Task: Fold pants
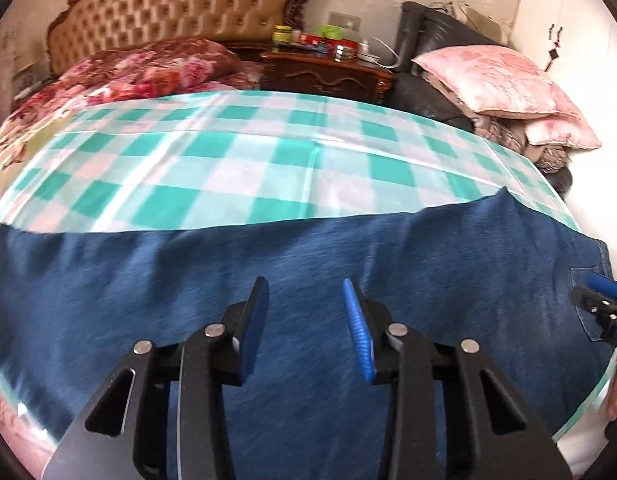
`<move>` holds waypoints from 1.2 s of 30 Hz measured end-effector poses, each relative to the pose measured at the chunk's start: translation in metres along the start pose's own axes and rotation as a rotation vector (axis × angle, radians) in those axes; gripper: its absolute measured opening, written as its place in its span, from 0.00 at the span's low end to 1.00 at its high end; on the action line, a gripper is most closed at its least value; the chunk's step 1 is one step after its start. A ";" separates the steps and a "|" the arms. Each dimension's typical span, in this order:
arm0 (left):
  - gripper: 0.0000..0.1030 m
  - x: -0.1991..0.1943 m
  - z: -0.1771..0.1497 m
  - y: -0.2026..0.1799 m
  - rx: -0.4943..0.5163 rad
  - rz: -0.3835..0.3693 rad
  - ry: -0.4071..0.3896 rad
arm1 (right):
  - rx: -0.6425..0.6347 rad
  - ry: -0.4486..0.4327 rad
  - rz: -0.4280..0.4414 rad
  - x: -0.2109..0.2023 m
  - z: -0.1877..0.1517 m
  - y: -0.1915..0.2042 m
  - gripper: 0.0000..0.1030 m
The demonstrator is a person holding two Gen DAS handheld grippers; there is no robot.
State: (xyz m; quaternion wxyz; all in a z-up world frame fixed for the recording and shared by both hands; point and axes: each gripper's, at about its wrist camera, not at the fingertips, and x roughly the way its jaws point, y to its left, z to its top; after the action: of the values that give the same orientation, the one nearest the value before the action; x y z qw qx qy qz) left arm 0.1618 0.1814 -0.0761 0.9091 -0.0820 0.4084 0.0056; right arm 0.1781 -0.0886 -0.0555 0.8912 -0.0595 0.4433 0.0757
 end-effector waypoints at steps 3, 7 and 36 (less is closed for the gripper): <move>0.30 0.019 0.006 -0.006 0.018 -0.026 0.029 | -0.043 0.012 0.087 0.016 0.019 0.041 0.57; 0.27 0.036 0.012 0.002 0.012 -0.012 0.051 | -0.086 0.008 0.166 0.033 0.041 0.084 0.44; 0.37 -0.114 -0.040 0.315 -0.410 0.415 -0.203 | -0.090 0.041 0.162 0.018 0.002 0.151 0.39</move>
State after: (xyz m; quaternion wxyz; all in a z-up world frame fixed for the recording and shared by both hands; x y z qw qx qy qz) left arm 0.0320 0.4928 -0.0631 0.8892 -0.1777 0.3139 0.2815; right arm 0.1624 0.0611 -0.0745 0.8694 -0.0649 0.4608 0.1660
